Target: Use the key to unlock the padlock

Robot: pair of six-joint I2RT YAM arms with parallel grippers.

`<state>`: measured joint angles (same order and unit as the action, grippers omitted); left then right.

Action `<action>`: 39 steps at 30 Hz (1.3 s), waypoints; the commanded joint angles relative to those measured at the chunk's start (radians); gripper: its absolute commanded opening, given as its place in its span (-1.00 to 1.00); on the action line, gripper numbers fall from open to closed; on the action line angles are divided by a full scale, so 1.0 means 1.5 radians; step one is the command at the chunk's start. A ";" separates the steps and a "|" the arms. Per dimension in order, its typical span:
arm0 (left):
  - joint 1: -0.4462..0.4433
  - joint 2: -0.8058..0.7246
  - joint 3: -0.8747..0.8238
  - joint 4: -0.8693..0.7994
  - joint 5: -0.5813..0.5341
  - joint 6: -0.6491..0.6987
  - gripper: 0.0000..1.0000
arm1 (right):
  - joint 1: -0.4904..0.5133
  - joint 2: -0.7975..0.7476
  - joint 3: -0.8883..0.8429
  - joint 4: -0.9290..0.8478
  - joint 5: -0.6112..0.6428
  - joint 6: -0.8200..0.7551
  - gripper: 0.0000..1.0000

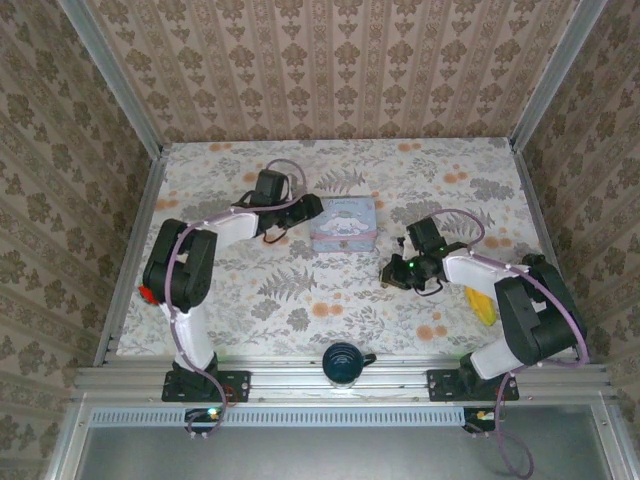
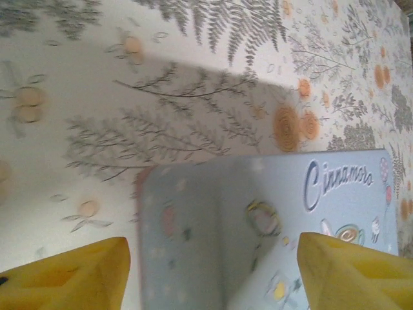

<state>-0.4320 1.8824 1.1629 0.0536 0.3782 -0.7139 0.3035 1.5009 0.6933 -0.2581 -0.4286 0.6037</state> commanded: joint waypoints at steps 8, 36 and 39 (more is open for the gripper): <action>0.047 -0.184 -0.133 0.012 -0.060 -0.005 1.00 | -0.023 0.032 0.011 -0.045 0.040 -0.030 -0.74; 0.163 -0.852 -0.446 -0.271 -0.405 0.186 1.00 | -0.038 -0.277 0.043 -0.239 0.284 -0.081 0.06; 0.164 -0.919 -0.487 -0.269 -0.439 0.186 1.00 | -0.041 -0.317 0.039 -0.221 0.318 -0.098 0.26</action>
<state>-0.1947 0.5625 0.4744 -0.3080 -0.1860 -0.4835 0.2489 1.0672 0.7345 -0.5671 -0.0483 0.4915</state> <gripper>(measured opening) 0.999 0.612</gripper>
